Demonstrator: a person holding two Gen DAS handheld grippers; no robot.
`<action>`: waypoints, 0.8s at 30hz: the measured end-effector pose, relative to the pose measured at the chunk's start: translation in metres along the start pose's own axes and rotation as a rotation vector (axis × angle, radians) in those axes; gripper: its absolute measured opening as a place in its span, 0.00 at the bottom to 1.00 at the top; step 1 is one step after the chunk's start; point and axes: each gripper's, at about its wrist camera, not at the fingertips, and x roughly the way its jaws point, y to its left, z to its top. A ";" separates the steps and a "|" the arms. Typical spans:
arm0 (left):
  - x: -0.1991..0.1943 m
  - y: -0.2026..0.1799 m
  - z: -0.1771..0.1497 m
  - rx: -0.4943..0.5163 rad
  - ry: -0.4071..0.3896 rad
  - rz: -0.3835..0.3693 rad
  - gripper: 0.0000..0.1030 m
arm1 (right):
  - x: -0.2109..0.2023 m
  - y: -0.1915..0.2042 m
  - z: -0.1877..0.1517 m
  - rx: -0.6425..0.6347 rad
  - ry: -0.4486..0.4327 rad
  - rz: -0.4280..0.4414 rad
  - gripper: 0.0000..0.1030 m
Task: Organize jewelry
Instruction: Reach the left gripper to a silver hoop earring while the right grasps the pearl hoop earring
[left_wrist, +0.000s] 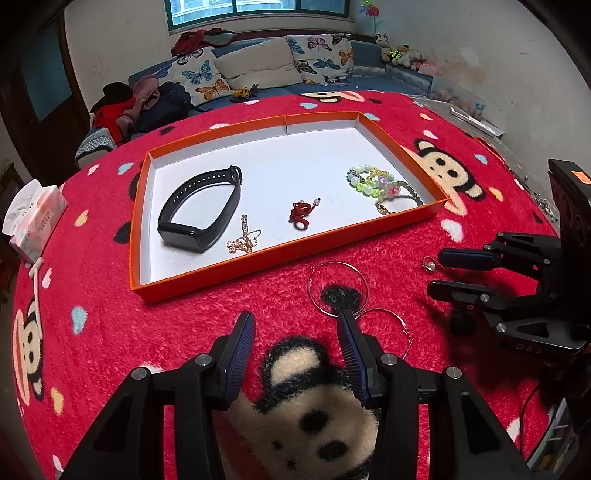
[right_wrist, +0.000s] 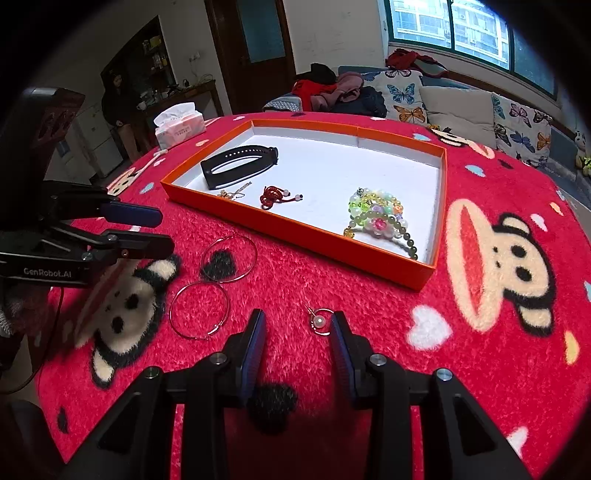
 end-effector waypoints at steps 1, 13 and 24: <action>0.000 0.001 0.000 -0.001 0.001 -0.002 0.48 | 0.000 0.000 0.000 0.000 0.000 0.001 0.39; 0.003 -0.001 0.000 -0.008 0.005 -0.002 0.48 | 0.000 0.004 0.000 -0.018 -0.001 0.025 0.39; 0.006 0.004 -0.001 -0.018 0.013 -0.003 0.48 | 0.003 -0.003 0.001 -0.011 0.008 -0.025 0.38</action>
